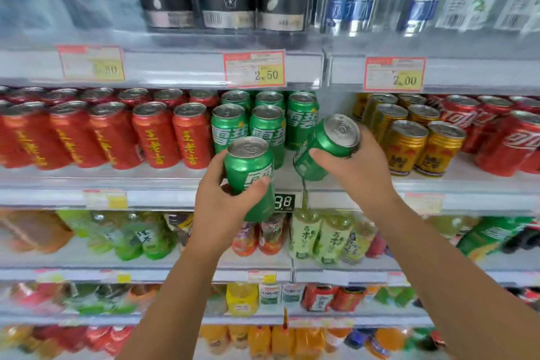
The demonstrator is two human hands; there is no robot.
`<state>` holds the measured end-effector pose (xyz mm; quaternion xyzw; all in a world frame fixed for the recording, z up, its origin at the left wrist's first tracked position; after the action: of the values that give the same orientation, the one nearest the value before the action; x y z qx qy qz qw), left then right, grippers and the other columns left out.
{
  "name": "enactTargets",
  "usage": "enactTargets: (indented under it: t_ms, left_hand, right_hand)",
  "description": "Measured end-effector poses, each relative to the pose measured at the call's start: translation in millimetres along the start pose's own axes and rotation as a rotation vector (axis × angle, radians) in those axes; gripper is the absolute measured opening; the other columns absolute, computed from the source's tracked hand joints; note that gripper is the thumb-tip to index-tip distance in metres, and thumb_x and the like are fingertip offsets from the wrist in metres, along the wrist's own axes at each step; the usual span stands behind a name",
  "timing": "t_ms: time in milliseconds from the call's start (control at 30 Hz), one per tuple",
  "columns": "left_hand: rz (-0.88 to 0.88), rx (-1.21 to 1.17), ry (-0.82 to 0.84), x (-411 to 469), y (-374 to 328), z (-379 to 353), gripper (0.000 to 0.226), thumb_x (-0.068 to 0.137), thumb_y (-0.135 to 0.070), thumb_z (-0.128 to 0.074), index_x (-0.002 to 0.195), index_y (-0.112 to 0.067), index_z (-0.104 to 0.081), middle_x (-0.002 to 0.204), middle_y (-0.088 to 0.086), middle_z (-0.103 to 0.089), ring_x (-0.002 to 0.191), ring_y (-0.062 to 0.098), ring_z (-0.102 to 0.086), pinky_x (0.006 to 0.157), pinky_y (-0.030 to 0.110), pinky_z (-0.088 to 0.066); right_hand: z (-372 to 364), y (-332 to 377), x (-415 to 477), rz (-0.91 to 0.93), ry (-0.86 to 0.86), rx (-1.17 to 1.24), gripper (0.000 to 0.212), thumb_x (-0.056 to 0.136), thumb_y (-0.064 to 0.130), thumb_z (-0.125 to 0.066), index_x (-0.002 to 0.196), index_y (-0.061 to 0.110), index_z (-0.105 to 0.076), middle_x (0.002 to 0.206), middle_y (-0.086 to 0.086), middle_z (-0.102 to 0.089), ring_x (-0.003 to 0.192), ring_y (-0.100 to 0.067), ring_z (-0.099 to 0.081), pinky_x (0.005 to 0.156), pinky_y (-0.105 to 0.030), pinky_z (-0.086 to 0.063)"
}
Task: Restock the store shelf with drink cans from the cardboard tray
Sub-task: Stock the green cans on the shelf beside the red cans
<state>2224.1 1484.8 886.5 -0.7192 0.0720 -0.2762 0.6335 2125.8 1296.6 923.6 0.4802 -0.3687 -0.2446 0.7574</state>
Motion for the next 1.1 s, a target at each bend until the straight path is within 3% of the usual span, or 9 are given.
enactTargets:
  t_ms: [100,267,433,500,633,767,967,1100]
  left_hand:
    - [0.016,-0.023,-0.007,8,10,5,0.058,0.074,-0.024,-0.080,0.128,-0.027,-0.058,0.109,-0.007,-0.071,0.099,0.010,-0.069,0.079,0.028,-0.058]
    - [0.023,-0.032,0.022,14,18,5,0.055,0.075,-0.026,-0.076,0.127,-0.023,-0.059,0.108,-0.007,-0.072,0.102,0.015,-0.068,0.084,0.032,-0.059]
    - [0.036,-0.026,0.034,18,24,3,0.049,0.078,-0.028,-0.074,0.125,-0.025,-0.060,0.109,-0.006,-0.072,0.103,0.015,-0.068,0.084,0.033,-0.058]
    - [0.041,-0.018,0.037,19,26,3,0.044,0.081,-0.025,-0.075,0.123,-0.026,-0.061,0.108,-0.007,-0.072,0.102,0.014,-0.068,0.083,0.033,-0.058]
    - [0.037,-0.012,0.037,22,26,3,0.035,0.087,-0.018,-0.073,0.118,-0.029,-0.063,0.105,-0.008,-0.072,0.098,0.013,-0.069,0.078,0.029,-0.058]
    - [0.037,0.001,0.041,22,26,2,0.037,0.082,-0.025,-0.076,0.115,-0.032,-0.063,0.103,-0.010,-0.073,0.097,0.013,-0.070,0.076,0.030,-0.059]
    - [0.028,0.017,0.045,21,28,2,0.041,0.078,-0.032,-0.072,0.117,-0.032,-0.063,0.105,-0.009,-0.072,0.099,0.013,-0.069,0.079,0.034,-0.059]
    - [0.035,0.010,0.041,20,29,2,0.041,0.078,-0.033,-0.072,0.119,-0.032,-0.062,0.106,-0.010,-0.072,0.099,0.011,-0.069,0.080,0.034,-0.058]
  right_hand:
    - [-9,-3,19,-0.003,-0.002,-0.045,0.049,0.067,0.032,-0.084,0.107,0.031,-0.056,0.099,0.018,-0.063,0.090,0.003,-0.059,0.076,-0.020,-0.045]
    - [-22,-12,42,-0.032,0.011,-0.146,0.051,0.066,0.038,-0.083,0.107,0.029,-0.054,0.099,0.012,-0.063,0.092,-0.008,-0.060,0.079,-0.027,-0.046]
    - [-28,-21,45,-0.047,0.085,-0.065,0.050,0.073,0.039,-0.081,0.111,0.024,-0.054,0.098,0.017,-0.061,0.088,0.005,-0.058,0.069,-0.015,-0.046]
    - [-30,-28,43,-0.043,0.132,-0.068,0.057,0.075,0.039,-0.080,0.121,0.021,-0.053,0.107,0.014,-0.062,0.095,0.002,-0.060,0.074,-0.016,-0.050]
    - [-28,-39,39,-0.071,0.223,-0.102,0.077,0.077,0.026,-0.079,0.139,0.029,-0.034,0.113,0.015,-0.054,0.100,-0.001,-0.054,0.083,-0.019,-0.039]
    - [-30,-44,40,-0.041,0.219,-0.169,0.077,0.078,0.030,-0.078,0.141,0.027,-0.034,0.120,0.015,-0.054,0.109,-0.006,-0.053,0.095,-0.026,-0.041]
    - [-36,-44,37,0.018,0.147,-0.264,0.074,0.072,0.044,-0.079,0.133,0.027,-0.040,0.124,0.010,-0.055,0.107,-0.009,-0.054,0.088,-0.027,-0.042]
    - [-35,-42,34,0.029,0.164,-0.238,0.076,0.075,0.033,-0.075,0.137,0.030,-0.033,0.118,0.013,-0.053,0.104,-0.010,-0.055,0.083,-0.024,-0.039]
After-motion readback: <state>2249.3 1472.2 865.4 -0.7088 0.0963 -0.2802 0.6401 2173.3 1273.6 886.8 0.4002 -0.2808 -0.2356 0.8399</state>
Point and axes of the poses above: each hand's wrist, its own x-axis towards the middle knuckle, its own z-axis out of the back of the hand, y = z × x, the point moved 2 cm from there along x, towards the middle knuckle
